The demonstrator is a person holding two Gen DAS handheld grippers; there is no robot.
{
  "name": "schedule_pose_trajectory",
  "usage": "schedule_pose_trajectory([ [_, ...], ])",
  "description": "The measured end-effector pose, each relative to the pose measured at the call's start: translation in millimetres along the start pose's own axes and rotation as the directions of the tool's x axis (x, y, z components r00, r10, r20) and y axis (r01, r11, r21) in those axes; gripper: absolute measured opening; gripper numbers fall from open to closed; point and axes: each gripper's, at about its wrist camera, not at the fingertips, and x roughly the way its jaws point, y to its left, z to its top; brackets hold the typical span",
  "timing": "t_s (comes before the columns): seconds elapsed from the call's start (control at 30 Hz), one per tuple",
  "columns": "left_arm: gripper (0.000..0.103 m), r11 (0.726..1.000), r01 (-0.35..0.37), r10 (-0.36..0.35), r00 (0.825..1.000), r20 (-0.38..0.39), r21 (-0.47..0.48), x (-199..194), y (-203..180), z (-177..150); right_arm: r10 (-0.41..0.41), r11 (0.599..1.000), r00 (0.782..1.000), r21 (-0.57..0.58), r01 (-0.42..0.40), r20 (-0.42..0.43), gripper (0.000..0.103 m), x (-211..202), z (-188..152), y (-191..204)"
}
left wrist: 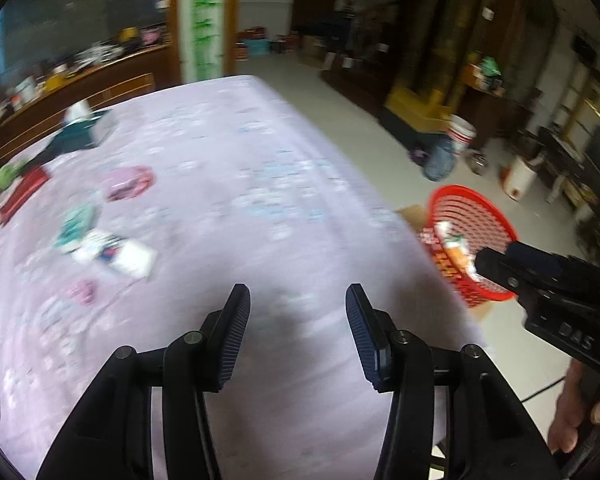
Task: Collect trash
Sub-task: 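Open both tools over the red basket to drop packet and box, then move both open tools back over the table, then grasp the white medicine box with the right tool while the left tool grasps the crumpled pink paper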
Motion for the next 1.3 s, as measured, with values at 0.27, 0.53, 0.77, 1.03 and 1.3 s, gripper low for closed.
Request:
schedule_pose_trajectory([
  [0.27,0.049,0.985,-0.115,0.116,0.993,-0.003,-0.129,-24.6,81.0,-24.8,0.123,0.991,0.990,-0.048,-0.127,-0.063,0.057,15.7,1.2,60.0],
  [0.53,0.049,0.948,-0.191,0.188,0.982,-0.033,-0.254,-47.3,156.0,-59.7,0.270,0.920,0.947,-0.242,-0.307,-0.177,0.057,50.0,15.1,149.3],
  [0.77,0.049,0.915,-0.251,0.246,0.968,-0.054,-0.317,-68.2,214.2,-86.9,0.317,0.852,0.908,-0.340,-0.399,-0.273,0.057,106.1,36.7,222.0],
  [1.03,0.049,0.904,-0.262,0.249,0.965,-0.083,-0.337,-78.0,256.8,-100.9,0.248,0.805,0.911,-0.452,-0.384,-0.331,0.057,182.1,55.4,285.8],
  [1.3,0.049,0.934,-0.192,0.173,0.981,-0.089,-0.300,-59.5,263.5,-86.3,0.201,0.787,0.921,-0.504,-0.355,-0.334,0.044,206.6,49.0,304.8],
])
